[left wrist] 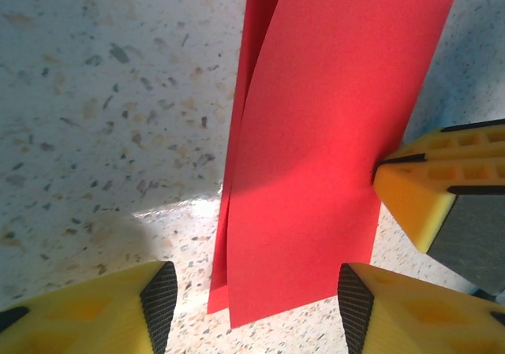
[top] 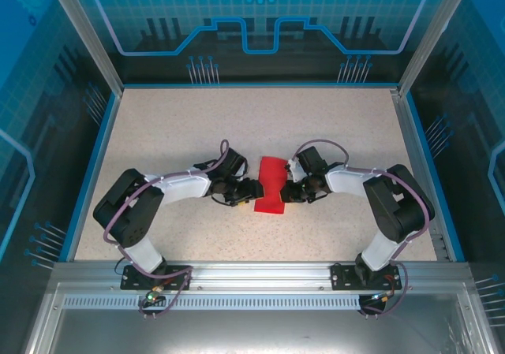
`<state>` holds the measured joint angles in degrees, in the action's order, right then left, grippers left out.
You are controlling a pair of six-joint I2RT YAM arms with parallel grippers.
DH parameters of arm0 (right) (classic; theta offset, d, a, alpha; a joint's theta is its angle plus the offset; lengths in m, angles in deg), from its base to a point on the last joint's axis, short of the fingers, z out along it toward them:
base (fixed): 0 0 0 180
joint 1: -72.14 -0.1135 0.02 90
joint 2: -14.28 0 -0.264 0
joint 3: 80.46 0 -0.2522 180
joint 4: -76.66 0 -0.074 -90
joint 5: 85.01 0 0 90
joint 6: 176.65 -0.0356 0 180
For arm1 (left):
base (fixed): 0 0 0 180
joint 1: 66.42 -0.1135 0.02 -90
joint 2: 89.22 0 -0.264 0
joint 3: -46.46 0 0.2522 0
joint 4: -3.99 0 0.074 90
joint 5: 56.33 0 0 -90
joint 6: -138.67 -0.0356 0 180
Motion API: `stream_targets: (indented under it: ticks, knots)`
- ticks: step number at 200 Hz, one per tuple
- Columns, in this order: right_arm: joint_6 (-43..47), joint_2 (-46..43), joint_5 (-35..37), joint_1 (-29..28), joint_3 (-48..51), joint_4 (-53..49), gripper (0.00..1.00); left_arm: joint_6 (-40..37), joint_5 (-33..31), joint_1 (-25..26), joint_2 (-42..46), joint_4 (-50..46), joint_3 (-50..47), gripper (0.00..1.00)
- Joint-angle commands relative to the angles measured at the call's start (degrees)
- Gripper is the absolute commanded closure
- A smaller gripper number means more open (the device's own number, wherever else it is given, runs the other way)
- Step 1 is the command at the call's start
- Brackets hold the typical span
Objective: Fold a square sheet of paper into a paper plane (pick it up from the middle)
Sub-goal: Fold the triangle a second time at the center of the table.
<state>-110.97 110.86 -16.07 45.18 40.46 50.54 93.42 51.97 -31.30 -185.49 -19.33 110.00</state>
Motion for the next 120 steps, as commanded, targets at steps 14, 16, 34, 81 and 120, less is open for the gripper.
stream_targets:
  ticks: [14,16,34,81,120]
  knots:
    - [1.26,1.34,2.16,-0.64,1.13,-2.14,0.88,3.61,2.94,0.81,0.48,4.87,-1.86,0.42]
    - [1.28,1.40,2.10,-0.64,1.18,-2.14,0.88,3.77,3.02,0.83,0.47,5.05,-2.05,0.42]
    - [1.36,1.42,2.23,-0.64,1.35,-2.14,0.88,5.57,4.37,1.03,0.64,7.83,-2.92,0.44]
    - [1.16,1.57,2.18,-0.60,1.55,-1.80,0.88,8.48,5.62,1.27,1.17,9.76,-4.67,0.49]
    - [1.40,1.60,2.26,-0.64,1.64,-1.97,0.88,10.16,6.52,1.27,2.29,10.95,-5.14,0.54]
